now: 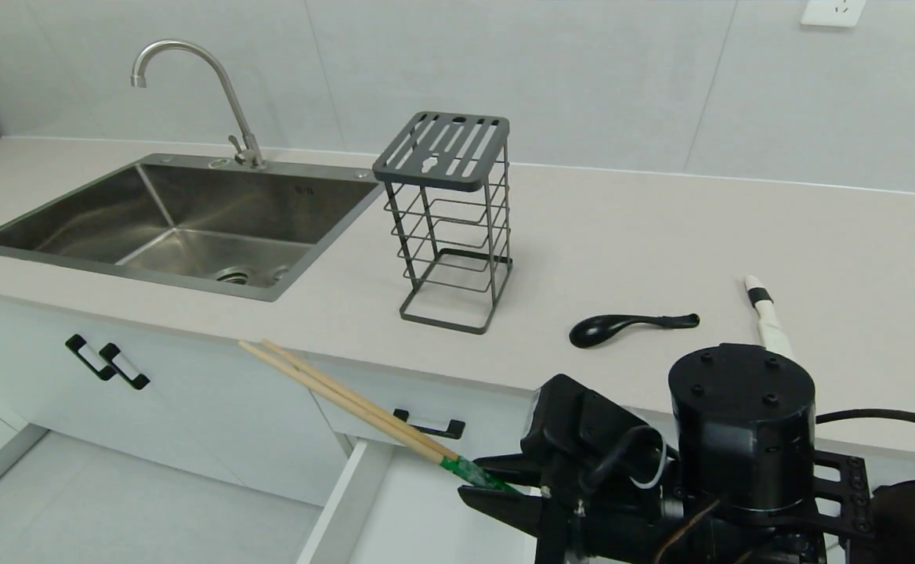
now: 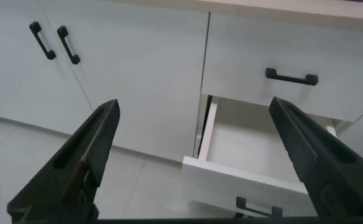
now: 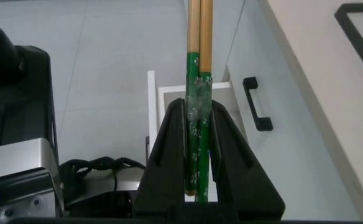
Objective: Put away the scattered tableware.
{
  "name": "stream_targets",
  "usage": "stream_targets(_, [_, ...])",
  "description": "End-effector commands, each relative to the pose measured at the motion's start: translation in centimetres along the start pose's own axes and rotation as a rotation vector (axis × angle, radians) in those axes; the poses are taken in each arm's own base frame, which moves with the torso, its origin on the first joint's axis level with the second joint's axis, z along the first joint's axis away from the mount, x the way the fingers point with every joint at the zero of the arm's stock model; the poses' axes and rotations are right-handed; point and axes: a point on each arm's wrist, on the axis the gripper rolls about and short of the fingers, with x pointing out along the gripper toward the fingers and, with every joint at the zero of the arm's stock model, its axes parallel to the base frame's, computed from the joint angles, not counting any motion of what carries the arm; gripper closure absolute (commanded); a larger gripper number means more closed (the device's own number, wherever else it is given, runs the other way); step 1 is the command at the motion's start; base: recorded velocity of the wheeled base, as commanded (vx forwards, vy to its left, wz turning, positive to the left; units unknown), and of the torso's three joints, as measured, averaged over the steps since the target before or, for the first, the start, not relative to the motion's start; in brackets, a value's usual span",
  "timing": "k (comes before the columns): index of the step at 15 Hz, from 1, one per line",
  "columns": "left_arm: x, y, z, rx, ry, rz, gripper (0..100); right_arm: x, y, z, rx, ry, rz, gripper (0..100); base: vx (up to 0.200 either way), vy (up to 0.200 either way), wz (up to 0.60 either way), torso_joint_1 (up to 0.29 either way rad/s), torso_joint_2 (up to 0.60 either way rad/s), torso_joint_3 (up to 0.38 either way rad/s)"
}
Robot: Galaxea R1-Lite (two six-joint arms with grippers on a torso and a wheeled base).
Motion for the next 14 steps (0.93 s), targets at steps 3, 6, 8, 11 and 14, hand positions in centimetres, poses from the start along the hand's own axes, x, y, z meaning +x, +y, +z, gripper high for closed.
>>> stream_targets(3, [0.00, 0.00, 0.01, -0.001, -0.001, 0.001, 0, -0.36, 0.56, 0.45, -0.007, -0.015, 0.014, 100, 0.000, 0.000, 0.00, -0.266, 0.52, 0.245])
stream_targets(6, [0.00, 0.00, 0.01, -0.001, -0.001, 0.001, 0, -0.35, 0.61, 0.45, -0.006, -0.014, 0.016, 100, 0.000, 0.000, 0.00, -0.258, 0.49, 0.230])
stream_targets(8, [0.00, 0.00, 0.01, -0.001, -0.001, 0.001, 0, -0.36, 0.62, 0.39, -0.005, -0.011, 0.017, 100, 0.000, 0.000, 0.00, -0.256, 0.49, 0.227])
stream_targets(11, [0.00, 0.00, 0.01, -0.001, -0.001, 0.001, 0, -0.57, 0.78, -0.24, -0.001, 0.011, 0.023, 100, 0.000, 0.000, 0.00, -0.259, 0.48, 0.217])
stream_targets(14, [0.00, 0.00, 0.01, -0.001, -0.001, 0.001, 0, -0.36, 0.69, -0.12, -0.002, 0.017, 0.034, 100, 0.000, 0.000, 0.00, -0.256, 0.39, 0.159])
